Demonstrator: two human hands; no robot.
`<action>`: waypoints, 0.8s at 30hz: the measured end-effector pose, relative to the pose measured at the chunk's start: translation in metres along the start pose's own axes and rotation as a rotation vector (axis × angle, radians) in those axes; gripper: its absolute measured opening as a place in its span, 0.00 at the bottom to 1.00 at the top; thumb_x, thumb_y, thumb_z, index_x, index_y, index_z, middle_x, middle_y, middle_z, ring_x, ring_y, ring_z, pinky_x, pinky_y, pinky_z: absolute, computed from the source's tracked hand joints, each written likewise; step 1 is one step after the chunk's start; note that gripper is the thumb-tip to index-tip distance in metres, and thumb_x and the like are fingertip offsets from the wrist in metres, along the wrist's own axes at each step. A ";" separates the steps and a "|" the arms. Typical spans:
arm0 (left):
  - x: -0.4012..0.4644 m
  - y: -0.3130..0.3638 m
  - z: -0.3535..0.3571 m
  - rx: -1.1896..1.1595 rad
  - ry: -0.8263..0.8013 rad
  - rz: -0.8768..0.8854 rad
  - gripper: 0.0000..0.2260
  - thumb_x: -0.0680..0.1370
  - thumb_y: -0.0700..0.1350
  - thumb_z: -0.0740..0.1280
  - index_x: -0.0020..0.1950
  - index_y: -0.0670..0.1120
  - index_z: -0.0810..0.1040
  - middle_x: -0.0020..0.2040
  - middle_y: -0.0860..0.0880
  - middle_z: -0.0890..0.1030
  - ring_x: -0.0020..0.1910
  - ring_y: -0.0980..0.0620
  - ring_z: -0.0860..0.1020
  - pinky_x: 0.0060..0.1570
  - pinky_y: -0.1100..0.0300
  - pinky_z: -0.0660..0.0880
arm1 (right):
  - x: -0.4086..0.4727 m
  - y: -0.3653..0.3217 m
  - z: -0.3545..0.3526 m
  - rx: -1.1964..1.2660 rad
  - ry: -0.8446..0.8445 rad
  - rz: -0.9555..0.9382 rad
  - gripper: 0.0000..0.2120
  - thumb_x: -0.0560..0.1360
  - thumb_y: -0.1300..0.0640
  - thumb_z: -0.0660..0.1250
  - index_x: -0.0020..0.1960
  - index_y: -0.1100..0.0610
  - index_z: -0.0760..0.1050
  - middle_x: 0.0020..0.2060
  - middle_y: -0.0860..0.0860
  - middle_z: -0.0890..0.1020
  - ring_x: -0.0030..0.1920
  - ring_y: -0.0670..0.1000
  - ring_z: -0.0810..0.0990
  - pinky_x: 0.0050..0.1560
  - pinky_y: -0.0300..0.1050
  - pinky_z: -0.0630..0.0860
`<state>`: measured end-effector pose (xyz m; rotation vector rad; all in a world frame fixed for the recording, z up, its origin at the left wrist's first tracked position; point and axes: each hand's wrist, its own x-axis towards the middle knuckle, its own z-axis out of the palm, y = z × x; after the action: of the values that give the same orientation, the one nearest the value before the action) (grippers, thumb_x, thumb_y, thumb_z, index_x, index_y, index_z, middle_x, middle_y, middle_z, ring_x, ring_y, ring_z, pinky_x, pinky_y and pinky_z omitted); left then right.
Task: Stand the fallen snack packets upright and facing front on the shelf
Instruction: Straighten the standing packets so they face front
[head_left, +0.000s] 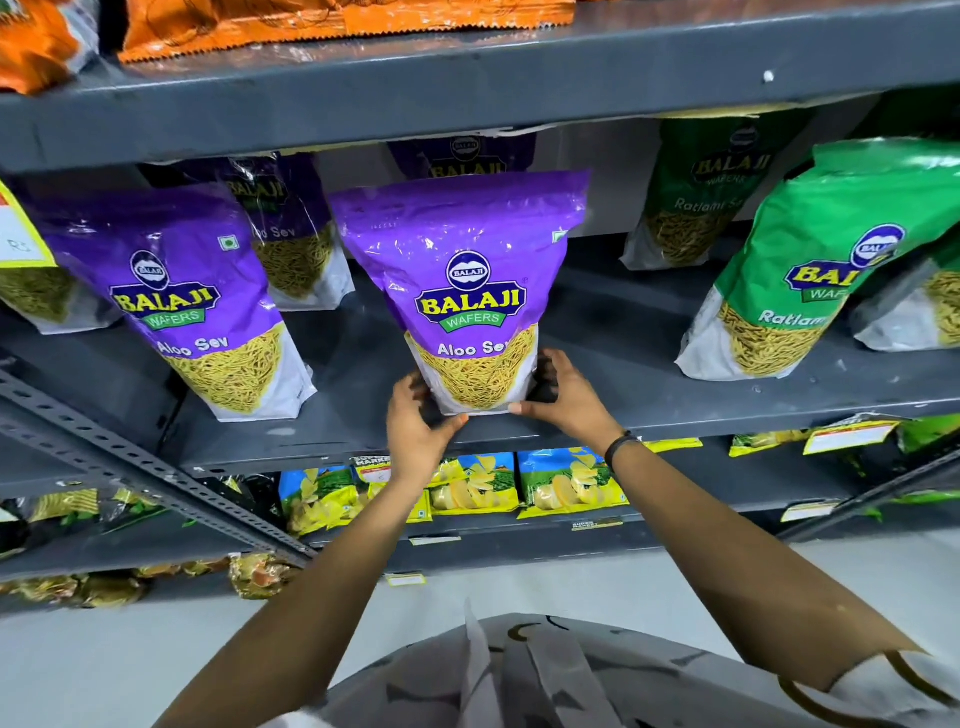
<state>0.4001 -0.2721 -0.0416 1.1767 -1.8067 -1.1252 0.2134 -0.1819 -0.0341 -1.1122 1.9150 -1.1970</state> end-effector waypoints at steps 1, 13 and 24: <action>-0.010 0.000 0.003 0.011 0.078 0.025 0.27 0.65 0.39 0.77 0.59 0.42 0.69 0.55 0.44 0.77 0.51 0.48 0.76 0.54 0.47 0.77 | -0.002 0.002 -0.003 0.041 0.005 0.006 0.39 0.64 0.57 0.78 0.69 0.56 0.62 0.61 0.55 0.77 0.61 0.54 0.76 0.63 0.50 0.74; -0.044 0.049 0.101 0.162 -0.329 0.366 0.21 0.71 0.46 0.71 0.63 0.48 0.71 0.51 0.49 0.79 0.47 0.54 0.77 0.51 0.62 0.74 | -0.037 0.039 -0.095 0.034 0.226 -0.035 0.20 0.69 0.58 0.74 0.59 0.61 0.76 0.50 0.54 0.82 0.51 0.47 0.80 0.51 0.28 0.73; -0.019 0.104 0.242 0.106 -0.511 0.124 0.49 0.63 0.42 0.79 0.75 0.45 0.52 0.70 0.42 0.69 0.66 0.49 0.71 0.63 0.61 0.68 | -0.067 0.116 -0.248 -0.075 0.286 -0.015 0.18 0.63 0.50 0.78 0.36 0.55 0.69 0.31 0.44 0.75 0.32 0.42 0.73 0.34 0.30 0.68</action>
<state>0.1603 -0.1624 -0.0398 0.8657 -2.3115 -1.3565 0.0012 0.0036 -0.0360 -1.0399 2.1836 -1.3634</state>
